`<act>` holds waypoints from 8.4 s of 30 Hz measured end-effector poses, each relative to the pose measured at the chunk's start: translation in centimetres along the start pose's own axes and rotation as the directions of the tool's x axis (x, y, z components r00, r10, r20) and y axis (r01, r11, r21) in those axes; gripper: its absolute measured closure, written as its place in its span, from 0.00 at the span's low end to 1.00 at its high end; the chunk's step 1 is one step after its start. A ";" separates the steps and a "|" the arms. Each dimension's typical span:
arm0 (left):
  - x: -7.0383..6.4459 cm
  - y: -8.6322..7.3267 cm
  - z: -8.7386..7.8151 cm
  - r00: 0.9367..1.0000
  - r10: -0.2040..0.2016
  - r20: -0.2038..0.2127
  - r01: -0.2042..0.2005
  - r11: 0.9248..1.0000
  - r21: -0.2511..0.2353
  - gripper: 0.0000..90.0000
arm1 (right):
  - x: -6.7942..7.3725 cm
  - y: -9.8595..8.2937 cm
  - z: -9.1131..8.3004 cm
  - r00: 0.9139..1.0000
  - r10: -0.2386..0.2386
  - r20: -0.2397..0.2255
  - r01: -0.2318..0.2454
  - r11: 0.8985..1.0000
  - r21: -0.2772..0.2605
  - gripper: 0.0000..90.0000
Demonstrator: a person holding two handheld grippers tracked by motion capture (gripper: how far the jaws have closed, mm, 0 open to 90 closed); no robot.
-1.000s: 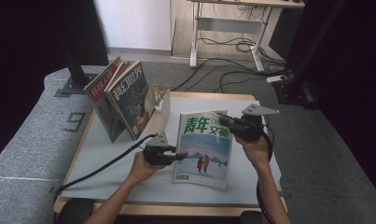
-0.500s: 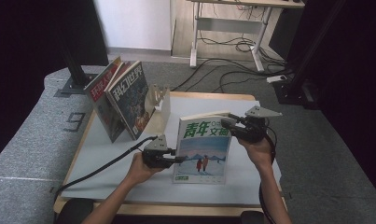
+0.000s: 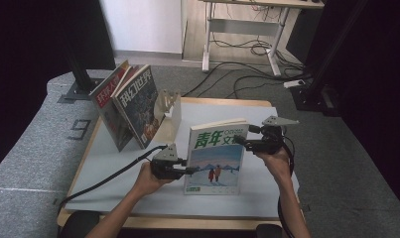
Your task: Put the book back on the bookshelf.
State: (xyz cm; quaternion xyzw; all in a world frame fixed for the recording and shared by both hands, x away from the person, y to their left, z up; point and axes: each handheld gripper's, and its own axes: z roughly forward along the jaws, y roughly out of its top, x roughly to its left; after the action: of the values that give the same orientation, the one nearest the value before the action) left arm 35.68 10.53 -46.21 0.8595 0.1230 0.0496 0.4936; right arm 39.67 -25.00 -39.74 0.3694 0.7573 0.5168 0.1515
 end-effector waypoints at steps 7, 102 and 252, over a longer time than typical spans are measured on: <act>-0.2 0.0 -0.1 1.000 0.013 0.004 -0.013 1.000 0.003 0.77 | 0.4 0.2 0.2 0.997 -0.023 -0.071 0.023 1.000 0.008 0.33; 1.4 7.0 -1.3 0.967 -0.253 -0.025 0.253 0.967 0.006 0.82 | 2.3 1.3 -0.9 0.994 -0.106 -0.014 0.106 0.994 -0.022 0.62; 7.6 8.7 -13.7 0.709 -0.392 -0.587 0.329 0.919 -0.216 0.82 | -2.6 -14.1 2.1 0.943 0.002 0.334 -0.105 0.951 0.291 0.00</act>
State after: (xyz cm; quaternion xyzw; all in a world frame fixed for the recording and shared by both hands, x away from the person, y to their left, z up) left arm 41.55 19.79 -32.00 0.7295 0.4408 0.2372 0.4661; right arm 37.02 -28.11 -53.68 0.4899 0.7815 0.3288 0.2029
